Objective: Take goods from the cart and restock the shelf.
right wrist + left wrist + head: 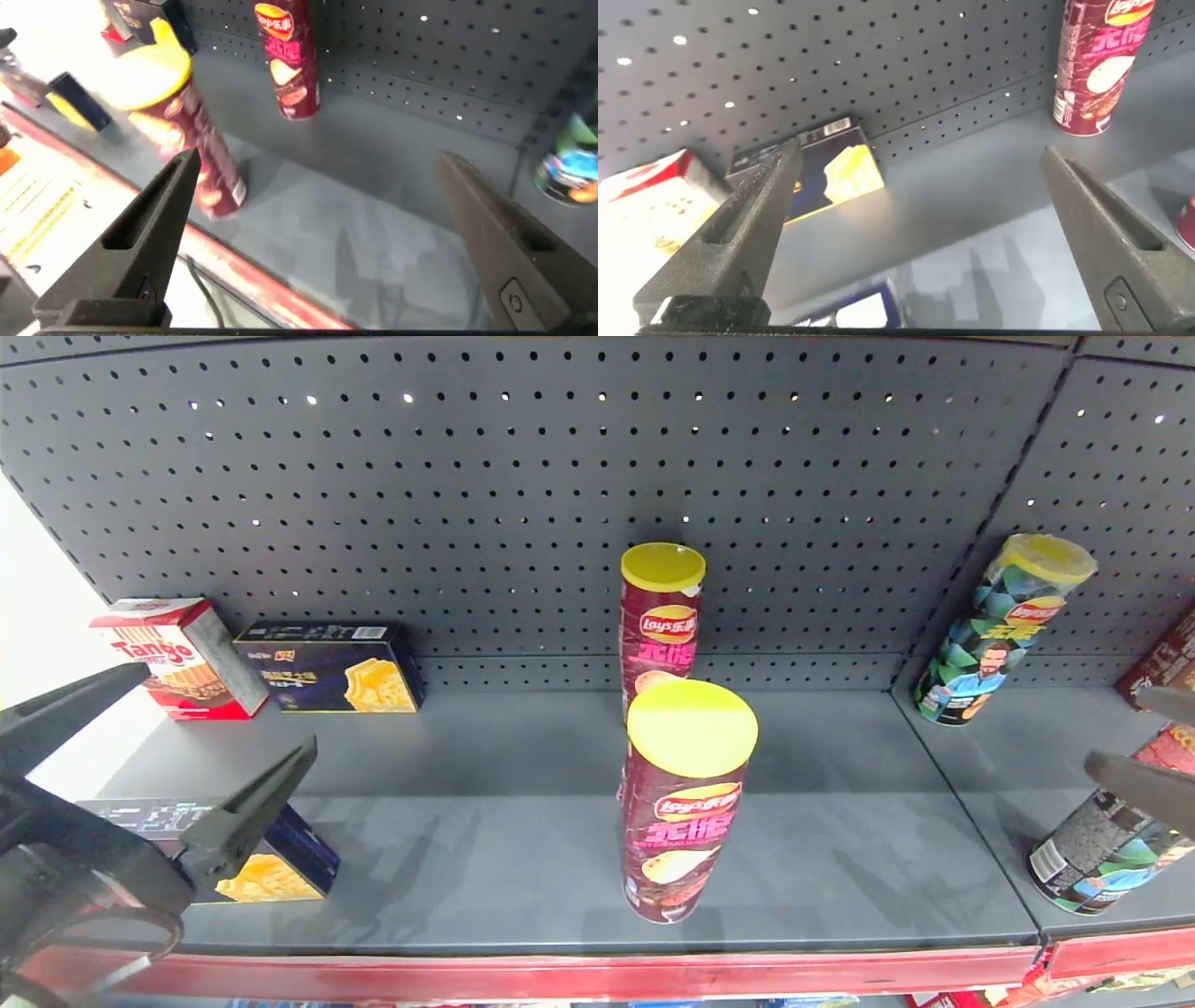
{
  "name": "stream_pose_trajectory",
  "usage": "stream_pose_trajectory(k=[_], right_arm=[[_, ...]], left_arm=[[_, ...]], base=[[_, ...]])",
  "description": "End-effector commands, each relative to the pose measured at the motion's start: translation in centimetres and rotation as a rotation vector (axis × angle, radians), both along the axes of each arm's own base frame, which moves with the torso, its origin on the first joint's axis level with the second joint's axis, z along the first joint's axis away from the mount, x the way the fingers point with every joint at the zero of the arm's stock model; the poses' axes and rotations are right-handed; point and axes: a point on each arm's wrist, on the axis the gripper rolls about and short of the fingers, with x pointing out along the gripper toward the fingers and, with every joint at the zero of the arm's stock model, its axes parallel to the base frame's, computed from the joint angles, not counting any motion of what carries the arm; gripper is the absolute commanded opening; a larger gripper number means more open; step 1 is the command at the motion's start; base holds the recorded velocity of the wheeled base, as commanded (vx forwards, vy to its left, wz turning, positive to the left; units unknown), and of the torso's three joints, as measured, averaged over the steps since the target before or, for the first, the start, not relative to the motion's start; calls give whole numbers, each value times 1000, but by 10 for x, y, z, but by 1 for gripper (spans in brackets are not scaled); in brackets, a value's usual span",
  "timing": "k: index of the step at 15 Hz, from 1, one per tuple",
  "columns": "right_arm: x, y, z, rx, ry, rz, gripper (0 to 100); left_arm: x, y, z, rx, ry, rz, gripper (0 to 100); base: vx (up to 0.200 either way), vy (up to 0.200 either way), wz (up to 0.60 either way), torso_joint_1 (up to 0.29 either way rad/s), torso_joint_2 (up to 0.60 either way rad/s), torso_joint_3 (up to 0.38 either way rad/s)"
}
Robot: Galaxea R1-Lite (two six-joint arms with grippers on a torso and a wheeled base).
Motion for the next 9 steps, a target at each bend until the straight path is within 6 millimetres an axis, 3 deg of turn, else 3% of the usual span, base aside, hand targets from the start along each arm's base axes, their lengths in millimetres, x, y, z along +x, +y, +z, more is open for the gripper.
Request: stream_pose_trajectory(k=[1, 3, 4, 7, 9], right_arm=[[-37, -28, -10, 35, -51, 0, 100], [-53, -39, -22, 40, -59, -1, 100], [-65, -48, -31, 41, -60, -3, 100], [-88, -65, -62, 53, -79, -7, 100], [-102, -75, -95, 53, -79, -1, 100]], left_arm=[[-15, 8, 3, -19, -35, 1, 100], [-26, 13, 1, -15, -33, -6, 100], [-41, 21, -6, -15, -30, -14, 100], [-79, 41, -38, 11, 11, -14, 100], [-112, 59, -70, 73, 25, -7, 100]], base=[[0, 0, 0, 0, 0, 0], [0, 0, 0, 0, 0, 0], [0, 0, 0, 0, 0, 0], [0, 0, 0, 0, 0, 0], [0, 0, 0, 0, 0, 0]])
